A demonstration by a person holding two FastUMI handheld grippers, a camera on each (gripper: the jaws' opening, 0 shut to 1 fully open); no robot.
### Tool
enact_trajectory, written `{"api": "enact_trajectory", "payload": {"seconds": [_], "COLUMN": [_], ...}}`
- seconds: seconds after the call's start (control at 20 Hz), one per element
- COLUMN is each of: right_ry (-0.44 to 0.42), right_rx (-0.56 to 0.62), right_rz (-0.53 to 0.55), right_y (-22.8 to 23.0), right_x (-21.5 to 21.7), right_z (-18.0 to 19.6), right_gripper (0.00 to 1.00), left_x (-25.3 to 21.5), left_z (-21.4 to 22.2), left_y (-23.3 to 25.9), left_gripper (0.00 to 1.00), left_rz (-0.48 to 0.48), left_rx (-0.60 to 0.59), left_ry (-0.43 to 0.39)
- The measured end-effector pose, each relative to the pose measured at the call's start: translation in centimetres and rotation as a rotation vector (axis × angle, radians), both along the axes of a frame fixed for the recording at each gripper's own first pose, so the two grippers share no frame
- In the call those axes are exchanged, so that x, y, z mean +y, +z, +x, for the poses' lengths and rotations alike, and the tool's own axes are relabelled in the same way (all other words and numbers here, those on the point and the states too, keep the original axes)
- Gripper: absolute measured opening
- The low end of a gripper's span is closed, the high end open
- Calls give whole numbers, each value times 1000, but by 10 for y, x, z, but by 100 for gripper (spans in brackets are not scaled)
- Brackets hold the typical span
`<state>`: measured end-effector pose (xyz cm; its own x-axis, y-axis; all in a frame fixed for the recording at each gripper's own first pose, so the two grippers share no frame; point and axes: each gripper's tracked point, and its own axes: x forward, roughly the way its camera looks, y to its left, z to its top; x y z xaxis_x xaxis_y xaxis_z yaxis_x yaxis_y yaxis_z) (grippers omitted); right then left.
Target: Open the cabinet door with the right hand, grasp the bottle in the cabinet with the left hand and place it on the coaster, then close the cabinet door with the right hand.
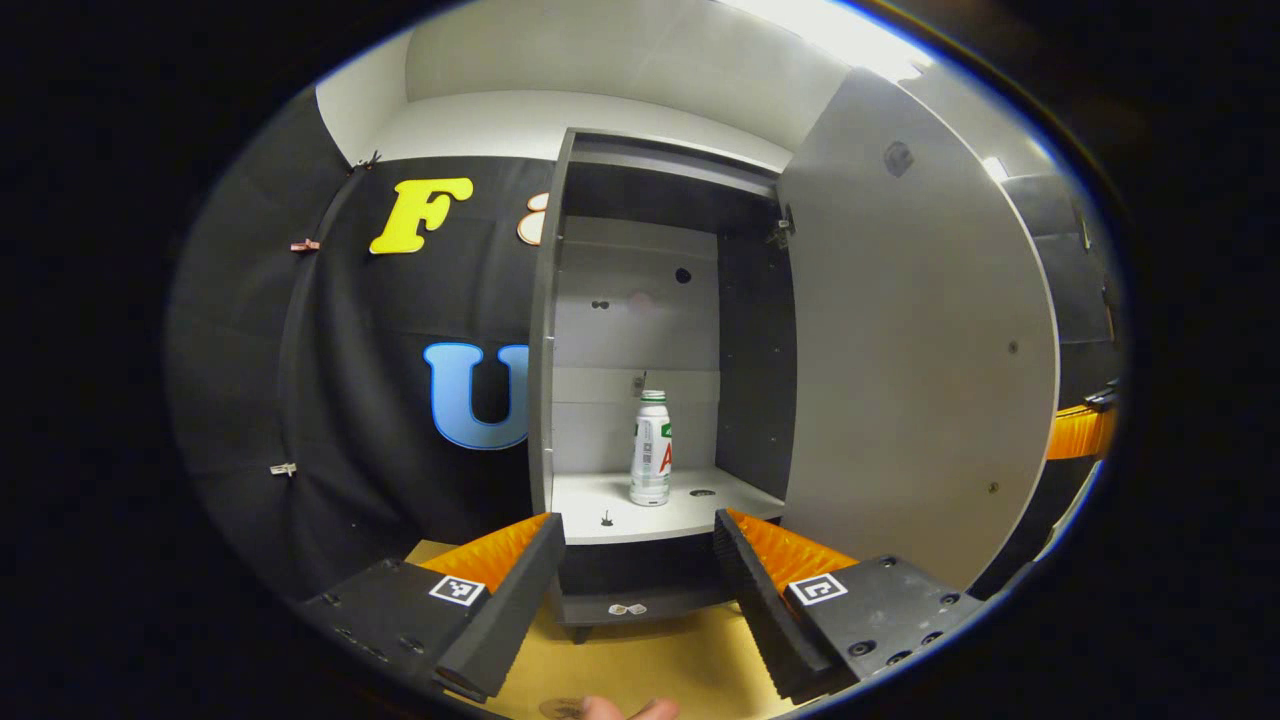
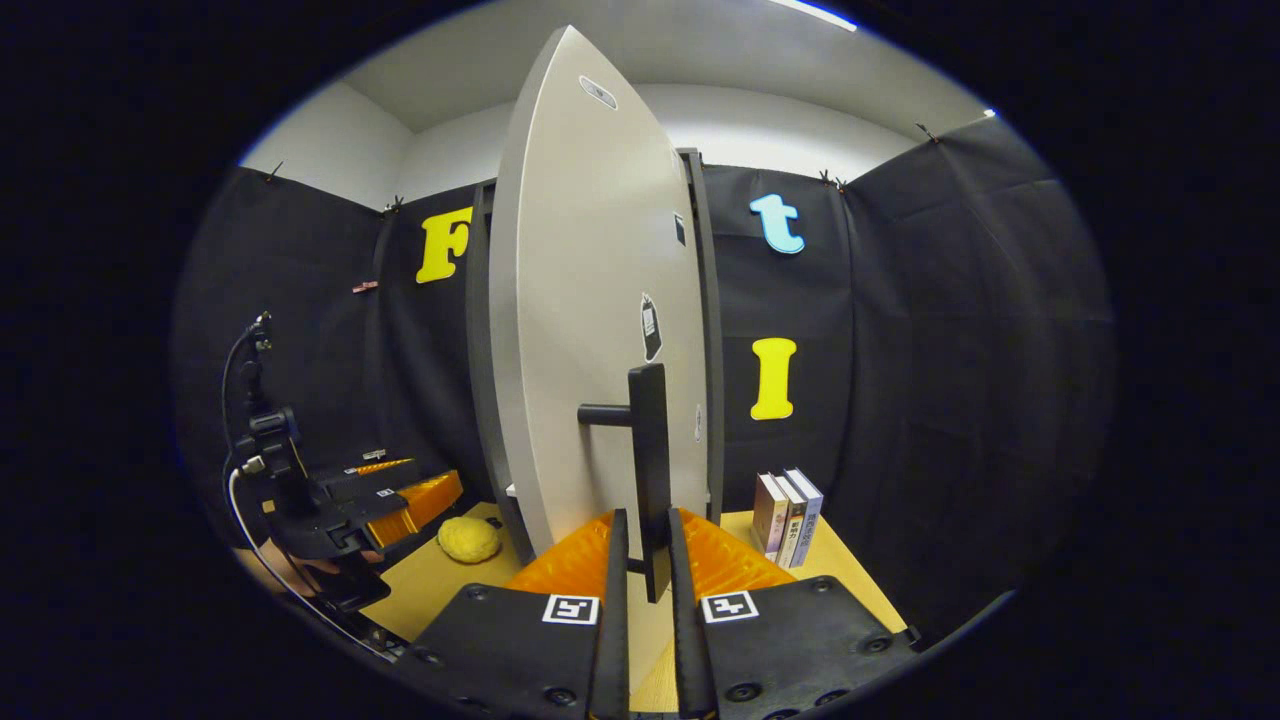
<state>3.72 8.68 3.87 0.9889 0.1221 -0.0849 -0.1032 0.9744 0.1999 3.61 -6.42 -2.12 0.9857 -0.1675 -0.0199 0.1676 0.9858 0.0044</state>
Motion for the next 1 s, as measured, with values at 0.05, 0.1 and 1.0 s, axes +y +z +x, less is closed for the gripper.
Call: {"api": "enact_trajectory", "payload": {"seconds": [0.05,0.1,1.0], "right_ry": [-15,-27,-157], "right_rx": [2,5,5], "right_rz": [16,30,158], "right_y": [1,1,0], "right_x": [-3,-6,-57], "right_z": [0,0,-13], "right_gripper": [23,23,44], "left_x": [-5,-9,-62], "left_z": [4,8,196], "left_y": [0,1,-7], "left_gripper": [95,95,92], "left_rz": [-5,-7,24], "left_rx": [1,1,-19], "left_ry": [-5,-10,-6]}}
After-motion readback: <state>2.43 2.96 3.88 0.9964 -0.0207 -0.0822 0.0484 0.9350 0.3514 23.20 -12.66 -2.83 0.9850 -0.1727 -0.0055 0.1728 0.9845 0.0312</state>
